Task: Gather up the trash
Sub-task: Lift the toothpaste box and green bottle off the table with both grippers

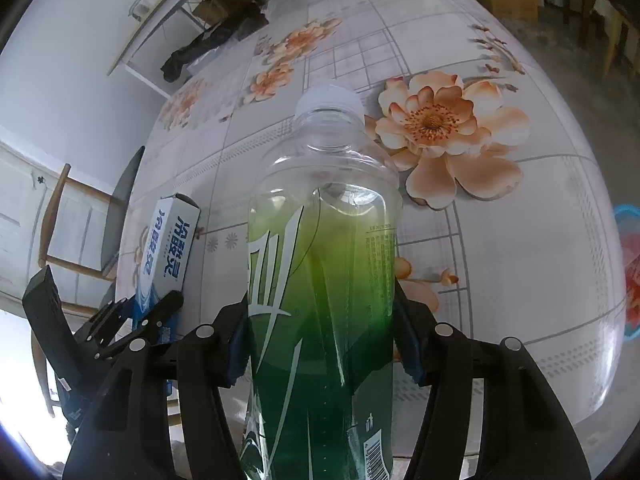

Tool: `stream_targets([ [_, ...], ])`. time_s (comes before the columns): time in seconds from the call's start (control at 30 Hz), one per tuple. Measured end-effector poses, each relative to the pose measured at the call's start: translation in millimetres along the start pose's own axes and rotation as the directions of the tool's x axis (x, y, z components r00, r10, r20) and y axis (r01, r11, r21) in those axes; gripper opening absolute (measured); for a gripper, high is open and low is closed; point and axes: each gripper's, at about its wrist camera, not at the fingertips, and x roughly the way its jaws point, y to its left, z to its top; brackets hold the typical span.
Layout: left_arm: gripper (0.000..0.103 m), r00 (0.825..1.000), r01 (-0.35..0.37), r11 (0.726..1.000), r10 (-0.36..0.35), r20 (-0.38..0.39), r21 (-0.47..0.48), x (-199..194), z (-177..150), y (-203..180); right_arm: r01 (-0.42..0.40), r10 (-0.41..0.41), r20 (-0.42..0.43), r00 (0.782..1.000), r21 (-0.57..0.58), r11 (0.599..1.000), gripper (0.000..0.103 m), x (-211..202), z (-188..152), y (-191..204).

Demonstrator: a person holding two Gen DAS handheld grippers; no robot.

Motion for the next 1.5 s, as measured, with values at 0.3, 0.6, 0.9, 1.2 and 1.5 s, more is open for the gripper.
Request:
stream_targets([
  [0.3, 0.045, 1.000, 0.002, 1.000, -0.002, 0.021, 0.002, -7, -1, -4, -0.014, 0.014, -0.003, 1.000, 0.011, 1.000, 0.056, -2, -1, -4],
  [0.6, 0.045, 0.999, 0.005, 1.000, -0.005, 0.043, 0.010, -13, -2, -6, -0.041, 0.041, -0.013, 0.999, 0.025, 0.999, 0.056, -4, -2, -8],
  [0.9, 0.045, 0.998, 0.006, 1.000, -0.007, 0.069, 0.022, -23, -1, -8, -0.052, 0.053, -0.016, 0.998, 0.024, 0.998, 0.056, -5, -2, -8],
  [1.2, 0.045, 0.996, 0.017, 1.000, -0.019, 0.091, 0.025, -32, 0, -11, -0.067, 0.067, -0.008, 0.998, 0.019, 0.998, 0.055, -13, -4, -10],
  [1.5, 0.045, 0.988, 0.046, 0.998, -0.053, 0.146, 0.047, -51, 11, -22, -0.091, 0.090, 0.039, 0.995, 0.026, 0.995, 0.055, -34, -6, -21],
])
